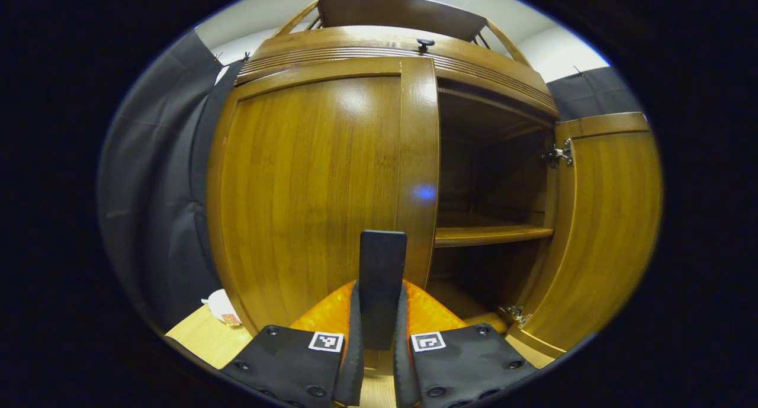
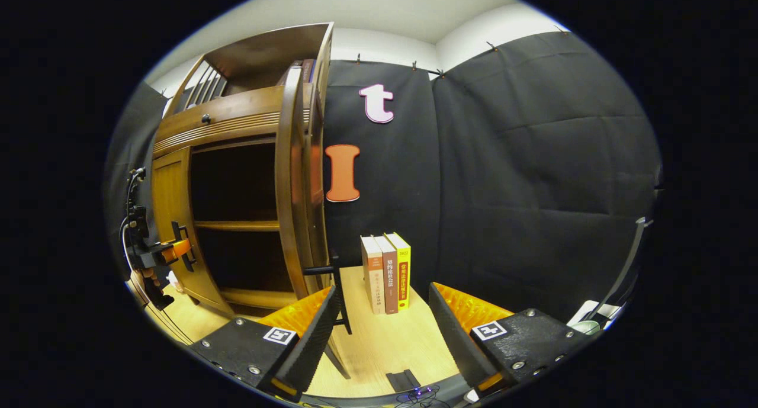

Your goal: Open the right door of the double-door shoe cabinet with the right hand, and open the left door with the left hand.

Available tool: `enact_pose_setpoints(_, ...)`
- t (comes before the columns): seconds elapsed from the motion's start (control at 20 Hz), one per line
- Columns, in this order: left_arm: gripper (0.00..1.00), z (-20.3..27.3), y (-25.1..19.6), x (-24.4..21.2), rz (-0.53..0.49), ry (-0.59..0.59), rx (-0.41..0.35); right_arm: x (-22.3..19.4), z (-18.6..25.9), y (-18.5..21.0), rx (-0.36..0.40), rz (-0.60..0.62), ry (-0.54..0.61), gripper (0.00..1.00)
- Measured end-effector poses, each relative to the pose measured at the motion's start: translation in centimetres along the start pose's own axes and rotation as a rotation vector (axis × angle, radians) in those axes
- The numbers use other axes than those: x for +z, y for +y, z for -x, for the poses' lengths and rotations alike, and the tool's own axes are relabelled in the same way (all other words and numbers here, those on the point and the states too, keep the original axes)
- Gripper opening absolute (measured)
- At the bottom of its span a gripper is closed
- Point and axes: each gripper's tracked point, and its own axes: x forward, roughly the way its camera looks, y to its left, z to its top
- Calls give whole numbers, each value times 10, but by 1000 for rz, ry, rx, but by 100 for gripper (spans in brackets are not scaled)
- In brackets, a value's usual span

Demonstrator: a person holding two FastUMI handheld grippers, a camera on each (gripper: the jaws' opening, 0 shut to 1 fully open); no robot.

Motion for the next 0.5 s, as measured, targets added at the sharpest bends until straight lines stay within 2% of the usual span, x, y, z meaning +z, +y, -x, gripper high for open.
enact_pose_setpoints(0.05, 28, 10, 3, 0, -12, -1, 7, 1, 3, 7, 18, 1, 0, 92)
enact_pose_setpoints(0.1, 25, 18, 6, 0, -16, -2, 15, 1, 3, 15, 39, 1, 1, 92)
enact_pose_setpoints(0.35, 27, 59, 25, 1, -3, 5, 43, 3, 11, 38, 126, 12, -2, 92)
enact_pose_setpoints(0.4, 27, 66, 28, 1, -6, 7, 45, 5, 14, 43, 134, 12, -9, 99)
enact_pose_setpoints(0.5, 25, 76, 35, 3, 2, 5, 48, 8, 17, 55, 137, 16, -27, 99)
